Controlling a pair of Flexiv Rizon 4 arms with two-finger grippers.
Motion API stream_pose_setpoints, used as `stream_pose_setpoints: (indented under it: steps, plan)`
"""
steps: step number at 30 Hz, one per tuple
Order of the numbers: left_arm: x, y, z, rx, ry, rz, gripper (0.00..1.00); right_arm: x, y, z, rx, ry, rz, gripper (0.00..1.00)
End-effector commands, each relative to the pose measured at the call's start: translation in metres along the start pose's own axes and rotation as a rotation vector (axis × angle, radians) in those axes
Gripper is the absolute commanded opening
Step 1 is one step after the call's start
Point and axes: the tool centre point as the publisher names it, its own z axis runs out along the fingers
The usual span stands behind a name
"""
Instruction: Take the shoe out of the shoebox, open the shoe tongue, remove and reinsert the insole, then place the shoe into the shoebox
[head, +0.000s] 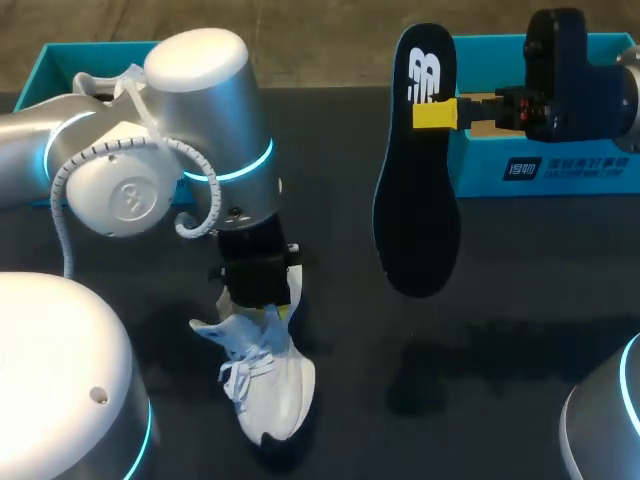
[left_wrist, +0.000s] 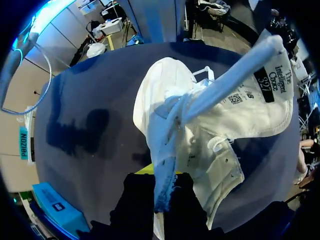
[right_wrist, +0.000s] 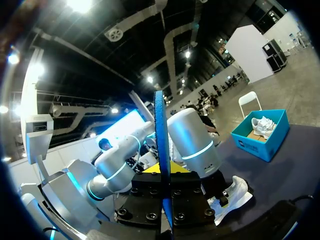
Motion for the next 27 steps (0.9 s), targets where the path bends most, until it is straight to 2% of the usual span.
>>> stream_pose_setpoints:
  steps: [1, 6, 14, 27]
  plan:
    - [0.000, -0.007, 0.002, 0.006, -0.004, 0.008, 0.00, -0.001, 0.000, 0.001, 0.001, -0.001, 0.001, 0.00]
    - [-0.004, -0.015, 0.009, 0.026, 0.002, 0.018, 0.00, -0.001, 0.000, 0.001, 0.001, -0.001, 0.001, 0.00]
    - [-0.009, -0.026, 0.025, 0.012, 0.019, 0.086, 0.00, -0.001, 0.000, 0.001, 0.001, -0.001, 0.001, 0.00]
    - [-0.023, -0.014, 0.047, 0.047, 0.040, 0.094, 0.00, -0.001, 0.000, 0.001, 0.001, -0.001, 0.001, 0.00]
